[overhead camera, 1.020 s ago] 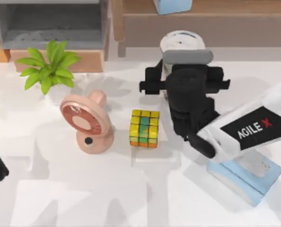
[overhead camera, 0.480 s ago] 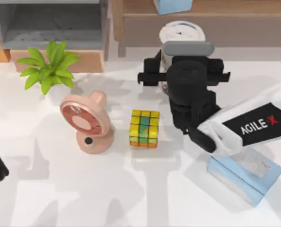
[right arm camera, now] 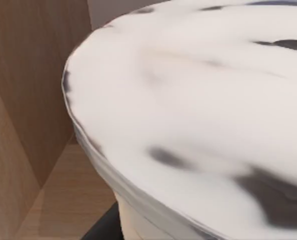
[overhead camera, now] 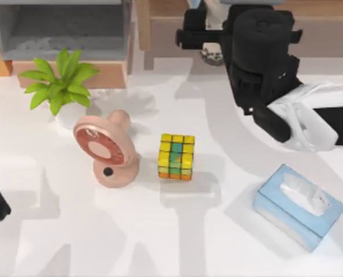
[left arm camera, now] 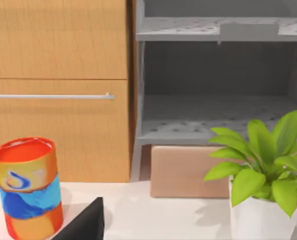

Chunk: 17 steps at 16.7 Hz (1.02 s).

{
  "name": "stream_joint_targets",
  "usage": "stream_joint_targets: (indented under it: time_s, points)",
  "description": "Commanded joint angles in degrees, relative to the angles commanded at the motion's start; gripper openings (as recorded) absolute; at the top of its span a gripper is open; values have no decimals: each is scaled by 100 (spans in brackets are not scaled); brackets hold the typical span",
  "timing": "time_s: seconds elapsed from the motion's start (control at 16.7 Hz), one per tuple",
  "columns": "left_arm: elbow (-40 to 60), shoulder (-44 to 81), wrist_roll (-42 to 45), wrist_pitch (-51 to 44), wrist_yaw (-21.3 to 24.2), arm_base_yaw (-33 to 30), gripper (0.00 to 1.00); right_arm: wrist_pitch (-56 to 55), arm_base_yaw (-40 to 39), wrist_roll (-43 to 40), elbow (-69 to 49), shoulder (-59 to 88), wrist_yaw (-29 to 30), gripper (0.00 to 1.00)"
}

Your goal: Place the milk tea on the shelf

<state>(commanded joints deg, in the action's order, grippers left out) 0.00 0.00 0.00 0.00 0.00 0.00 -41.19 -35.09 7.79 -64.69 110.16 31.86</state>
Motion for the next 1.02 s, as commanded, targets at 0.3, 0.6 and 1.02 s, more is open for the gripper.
stream_joint_targets:
  time_s: [0.3, 0.6, 1.02]
  points:
    - [0, 0, 0, 0, 0, 0, 100, 949, 709, -193, -248, -628, -767, 0]
    - [0, 0, 0, 0, 0, 0, 100, 1883, 1737, -392, -619, -843, -1557, 0]
    - [0, 0, 0, 0, 0, 0, 100, 2797, 2922, -609, -1171, -844, -2412, 0]
